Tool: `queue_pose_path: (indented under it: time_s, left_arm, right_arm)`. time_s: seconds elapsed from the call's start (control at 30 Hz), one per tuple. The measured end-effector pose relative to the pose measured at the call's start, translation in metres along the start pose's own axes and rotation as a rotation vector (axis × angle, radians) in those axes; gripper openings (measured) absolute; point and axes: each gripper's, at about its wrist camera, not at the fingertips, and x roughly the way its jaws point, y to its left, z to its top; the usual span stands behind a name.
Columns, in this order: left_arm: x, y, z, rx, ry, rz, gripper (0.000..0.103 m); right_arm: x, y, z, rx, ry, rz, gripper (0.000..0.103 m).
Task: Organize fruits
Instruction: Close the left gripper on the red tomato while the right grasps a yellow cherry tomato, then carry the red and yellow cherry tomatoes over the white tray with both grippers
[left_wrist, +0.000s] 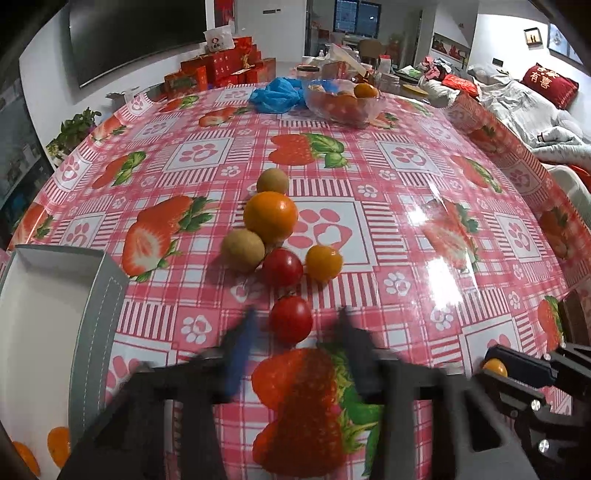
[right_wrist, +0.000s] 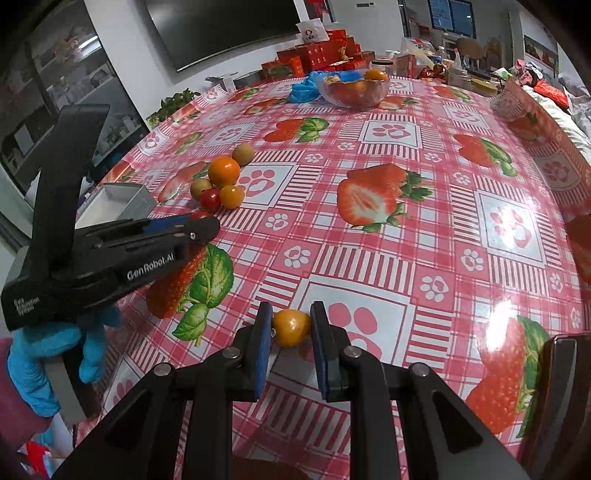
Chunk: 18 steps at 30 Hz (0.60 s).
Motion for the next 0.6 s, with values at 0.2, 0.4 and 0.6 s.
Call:
queue_pose_path:
  time_s: [0.2, 0.4, 0.6]
  left_arm:
    - [-0.008, 0.005, -0.006, -0.015, 0.013, -0.052, 0.023]
    - [-0.034, 0.015, -0.021, -0.022, 0.002, -0.070, 0.023]
    - [-0.068, 0.033, -0.028, -0.041, -0.049, -0.082, 0.023]
  right_arm:
    - [-0.006, 0.002, -0.002, 0.006, -0.003, 0.004, 0.023]
    - [-0.013, 0.015, -0.001, -0.016, -0.001, 0.010, 0.023]
    - [-0.020, 0.038, 0.005, -0.051, -0.006, 0.022, 0.023]
